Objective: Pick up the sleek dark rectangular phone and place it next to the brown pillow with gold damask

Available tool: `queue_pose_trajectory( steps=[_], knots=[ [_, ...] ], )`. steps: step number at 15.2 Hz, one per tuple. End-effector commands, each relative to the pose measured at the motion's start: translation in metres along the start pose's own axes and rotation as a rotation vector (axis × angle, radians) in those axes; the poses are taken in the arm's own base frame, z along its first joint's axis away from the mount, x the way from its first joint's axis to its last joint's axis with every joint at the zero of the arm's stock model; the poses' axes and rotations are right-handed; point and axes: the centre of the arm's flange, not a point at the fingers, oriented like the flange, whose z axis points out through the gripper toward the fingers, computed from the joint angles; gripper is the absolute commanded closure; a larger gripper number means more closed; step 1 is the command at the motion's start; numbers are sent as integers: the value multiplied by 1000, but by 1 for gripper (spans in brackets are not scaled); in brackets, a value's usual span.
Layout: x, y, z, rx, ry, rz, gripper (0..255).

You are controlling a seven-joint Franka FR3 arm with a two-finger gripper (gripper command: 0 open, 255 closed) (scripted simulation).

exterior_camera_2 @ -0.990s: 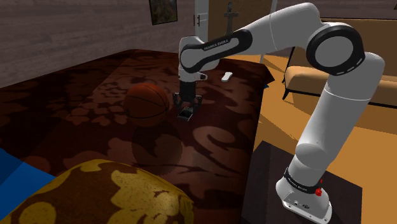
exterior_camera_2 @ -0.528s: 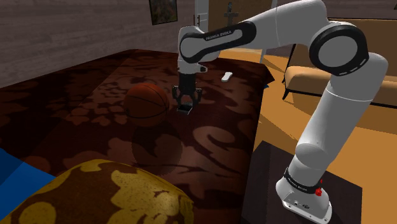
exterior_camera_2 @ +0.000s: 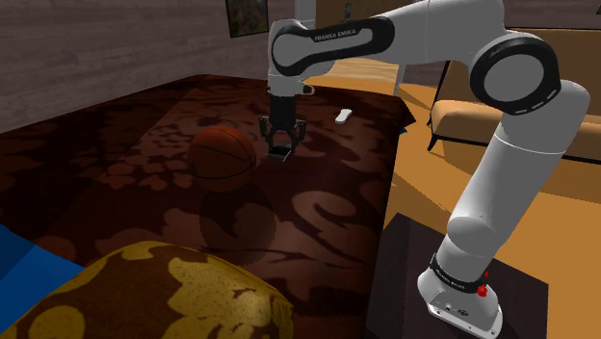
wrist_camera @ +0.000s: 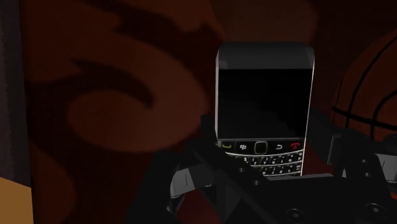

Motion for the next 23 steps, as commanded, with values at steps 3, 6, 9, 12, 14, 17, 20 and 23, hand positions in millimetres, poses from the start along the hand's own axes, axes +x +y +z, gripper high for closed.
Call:
queue_pose_trajectory(
  steps=[3,6,9,12,14,17,20,23],
  knots=[
    [-4,0,-20,0,0,0,255],
    [-8,0,-35,0,0,0,255],
    [-11,0,-51,0,0,0,255],
    [-25,3,-57,0,0,0,255],
    [-50,10,-51,0,0,0,255],
    [-88,20,-43,0,0,0,255],
    [-125,30,-35,0,0,0,255],
    [-163,40,-27,0,0,0,255]
  ],
)
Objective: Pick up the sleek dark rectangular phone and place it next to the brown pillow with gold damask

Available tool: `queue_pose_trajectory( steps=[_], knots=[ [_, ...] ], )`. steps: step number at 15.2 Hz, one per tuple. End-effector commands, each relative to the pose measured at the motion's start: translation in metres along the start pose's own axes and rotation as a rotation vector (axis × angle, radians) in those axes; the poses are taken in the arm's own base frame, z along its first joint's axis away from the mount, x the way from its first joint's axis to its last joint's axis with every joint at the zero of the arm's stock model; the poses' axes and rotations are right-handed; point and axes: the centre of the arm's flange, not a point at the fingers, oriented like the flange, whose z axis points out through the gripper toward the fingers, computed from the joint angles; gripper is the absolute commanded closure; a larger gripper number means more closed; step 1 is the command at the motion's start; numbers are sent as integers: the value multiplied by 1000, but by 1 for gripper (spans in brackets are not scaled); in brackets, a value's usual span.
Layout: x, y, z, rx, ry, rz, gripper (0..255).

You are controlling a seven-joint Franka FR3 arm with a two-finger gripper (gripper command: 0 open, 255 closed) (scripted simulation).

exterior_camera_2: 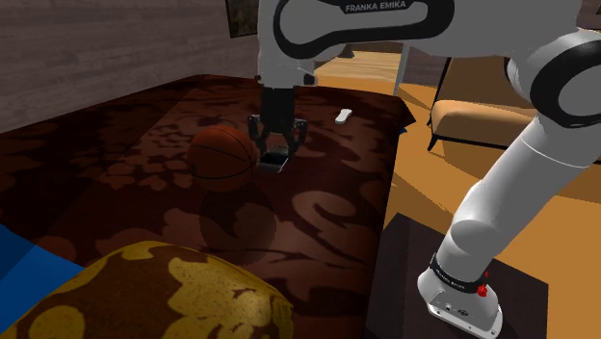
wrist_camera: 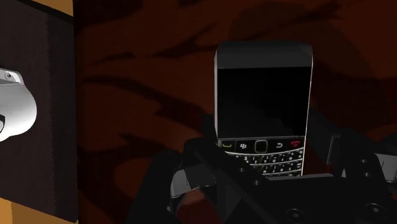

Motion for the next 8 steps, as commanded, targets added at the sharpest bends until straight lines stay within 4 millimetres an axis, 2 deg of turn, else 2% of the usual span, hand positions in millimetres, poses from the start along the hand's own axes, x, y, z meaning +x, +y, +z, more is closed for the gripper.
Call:
queue_pose_trajectory(
  steps=[1,5,8],
  knots=[
    [-23,8,6,0,0,2,255],
    [-68,20,16,0,0,2,255],
    [-65,20,32,0,0,2,255]
  ],
)
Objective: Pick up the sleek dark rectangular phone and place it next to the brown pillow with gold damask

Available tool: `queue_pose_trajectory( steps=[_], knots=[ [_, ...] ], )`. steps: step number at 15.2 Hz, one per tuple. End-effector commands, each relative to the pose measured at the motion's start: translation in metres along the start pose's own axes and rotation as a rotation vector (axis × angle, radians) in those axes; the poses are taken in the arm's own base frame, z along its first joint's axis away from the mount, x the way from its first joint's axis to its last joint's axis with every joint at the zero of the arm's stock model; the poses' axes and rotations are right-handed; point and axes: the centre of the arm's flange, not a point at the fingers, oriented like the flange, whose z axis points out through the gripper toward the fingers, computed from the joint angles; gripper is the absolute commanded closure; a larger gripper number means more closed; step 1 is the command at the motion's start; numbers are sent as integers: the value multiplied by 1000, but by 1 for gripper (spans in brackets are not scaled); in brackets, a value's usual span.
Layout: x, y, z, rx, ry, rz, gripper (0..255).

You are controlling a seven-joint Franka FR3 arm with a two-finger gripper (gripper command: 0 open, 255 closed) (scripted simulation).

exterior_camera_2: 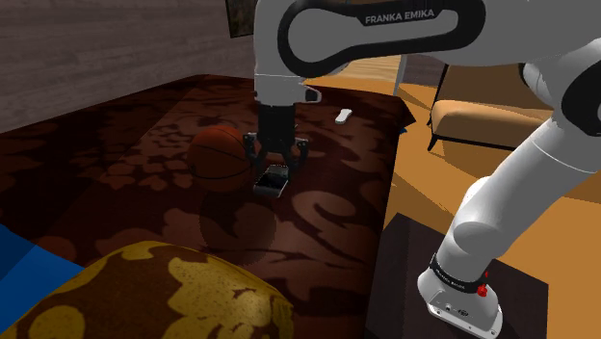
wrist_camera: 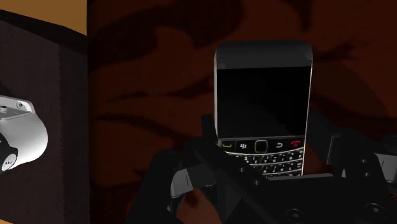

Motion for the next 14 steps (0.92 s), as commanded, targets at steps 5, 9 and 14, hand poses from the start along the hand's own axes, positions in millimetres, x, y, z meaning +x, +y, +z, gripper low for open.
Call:
queue_pose_trajectory(
  steps=[5,9,14],
  knots=[
    [6,0,31,0,0,1,255],
    [11,1,51,0,0,1,255],
    [16,1,77,0,0,1,255]
  ],
)
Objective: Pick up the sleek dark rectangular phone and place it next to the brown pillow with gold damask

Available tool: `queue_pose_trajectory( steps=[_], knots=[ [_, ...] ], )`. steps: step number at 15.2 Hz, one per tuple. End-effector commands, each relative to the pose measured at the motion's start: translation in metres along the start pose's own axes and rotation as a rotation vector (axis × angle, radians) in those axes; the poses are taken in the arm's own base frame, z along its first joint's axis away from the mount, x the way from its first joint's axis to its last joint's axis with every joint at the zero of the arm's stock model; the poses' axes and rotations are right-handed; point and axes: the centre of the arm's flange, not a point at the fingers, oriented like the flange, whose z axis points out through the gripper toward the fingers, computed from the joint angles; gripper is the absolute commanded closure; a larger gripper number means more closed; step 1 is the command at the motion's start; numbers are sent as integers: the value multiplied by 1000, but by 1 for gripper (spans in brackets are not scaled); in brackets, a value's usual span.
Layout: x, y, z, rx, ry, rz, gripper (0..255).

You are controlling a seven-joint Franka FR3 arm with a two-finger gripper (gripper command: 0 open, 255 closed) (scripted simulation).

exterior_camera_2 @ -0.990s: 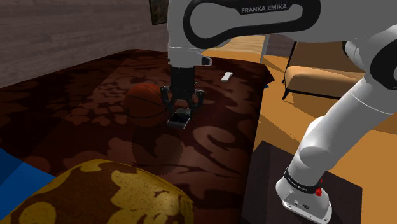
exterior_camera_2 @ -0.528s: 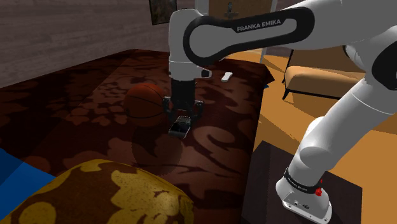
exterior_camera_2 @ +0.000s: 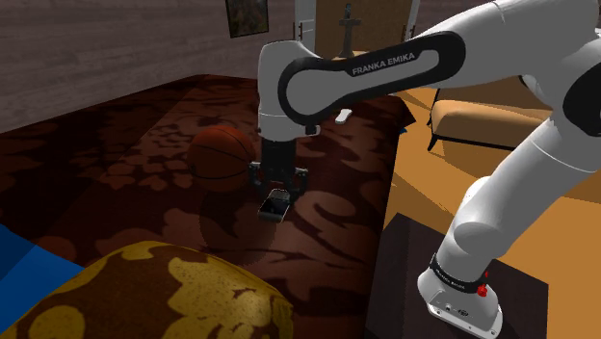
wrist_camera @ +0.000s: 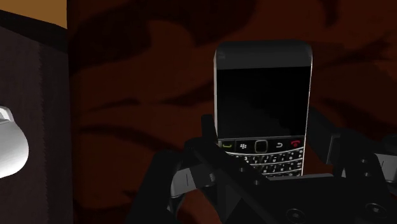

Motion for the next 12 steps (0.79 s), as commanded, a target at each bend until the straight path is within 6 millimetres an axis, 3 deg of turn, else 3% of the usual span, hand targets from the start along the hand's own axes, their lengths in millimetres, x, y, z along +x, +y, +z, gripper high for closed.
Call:
queue_pose_trajectory(
  steps=[1,12],
  knots=[
    [3,-1,11,1,0,0,255],
    [15,0,68,1,0,0,255]
  ],
)
